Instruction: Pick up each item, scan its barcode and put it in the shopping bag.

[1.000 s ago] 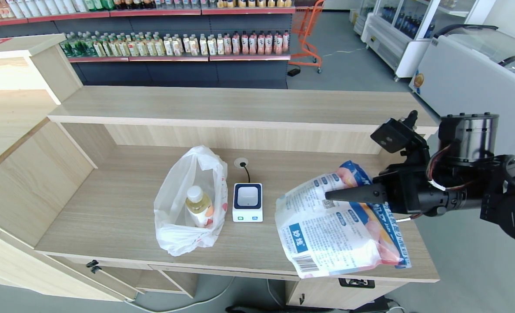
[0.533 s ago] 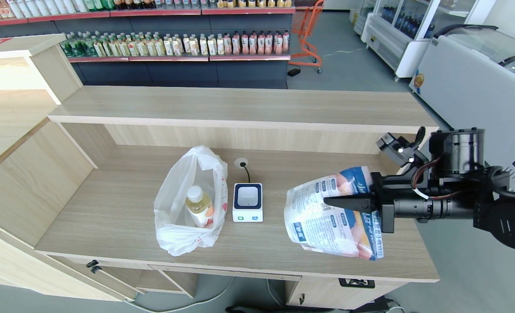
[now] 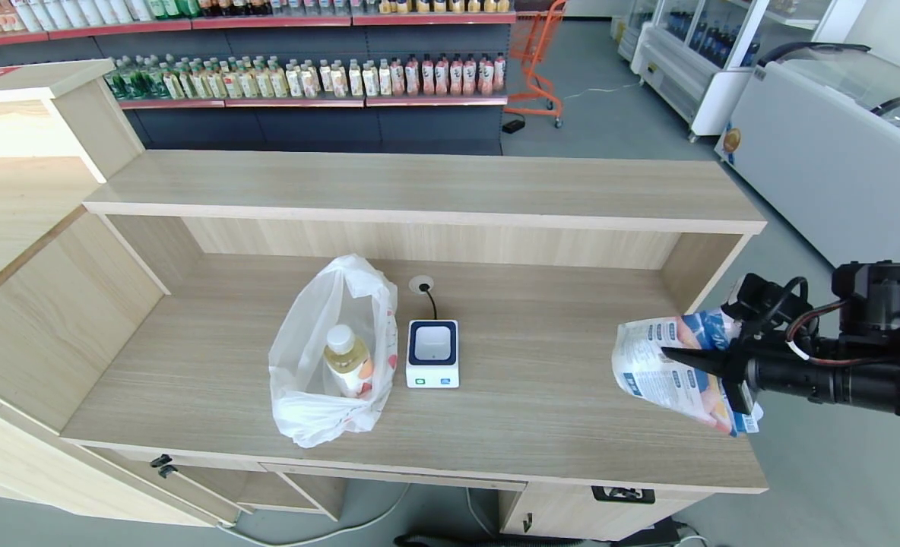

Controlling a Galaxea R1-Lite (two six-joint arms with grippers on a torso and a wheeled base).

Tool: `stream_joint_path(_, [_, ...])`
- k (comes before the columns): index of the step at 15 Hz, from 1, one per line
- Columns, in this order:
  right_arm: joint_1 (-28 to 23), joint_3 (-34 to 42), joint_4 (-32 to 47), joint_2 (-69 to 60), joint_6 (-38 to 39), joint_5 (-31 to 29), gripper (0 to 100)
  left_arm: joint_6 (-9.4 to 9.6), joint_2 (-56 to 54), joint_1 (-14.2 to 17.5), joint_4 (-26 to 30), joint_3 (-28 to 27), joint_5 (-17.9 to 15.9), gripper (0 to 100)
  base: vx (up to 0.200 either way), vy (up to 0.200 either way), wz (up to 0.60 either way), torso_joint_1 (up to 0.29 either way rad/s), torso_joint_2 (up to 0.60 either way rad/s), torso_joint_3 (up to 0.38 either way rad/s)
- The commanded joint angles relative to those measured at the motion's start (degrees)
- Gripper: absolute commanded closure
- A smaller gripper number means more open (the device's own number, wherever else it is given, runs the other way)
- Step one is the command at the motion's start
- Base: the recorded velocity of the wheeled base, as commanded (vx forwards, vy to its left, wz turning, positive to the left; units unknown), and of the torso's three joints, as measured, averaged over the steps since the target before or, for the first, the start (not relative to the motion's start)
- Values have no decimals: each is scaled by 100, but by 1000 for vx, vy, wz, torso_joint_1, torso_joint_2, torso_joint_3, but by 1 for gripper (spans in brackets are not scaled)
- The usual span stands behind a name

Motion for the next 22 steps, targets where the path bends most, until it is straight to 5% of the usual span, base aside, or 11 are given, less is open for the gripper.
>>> stream_joint_path(1, [-198, 88, -106, -30, -9, 5, 100, -1, -2, 0, 0, 0, 0, 0, 0, 0, 0, 0, 0, 0])
stream_joint_path(5, [-207, 220, -150, -74, 26, 93, 100, 7, -2, 0, 0, 0, 0, 0, 0, 0, 0, 0, 0, 0])
stream_joint_path(22, [-189, 299, -150, 84, 246, 383, 100, 25, -2, 0, 0, 0, 0, 0, 0, 176, 0, 1, 4, 2])
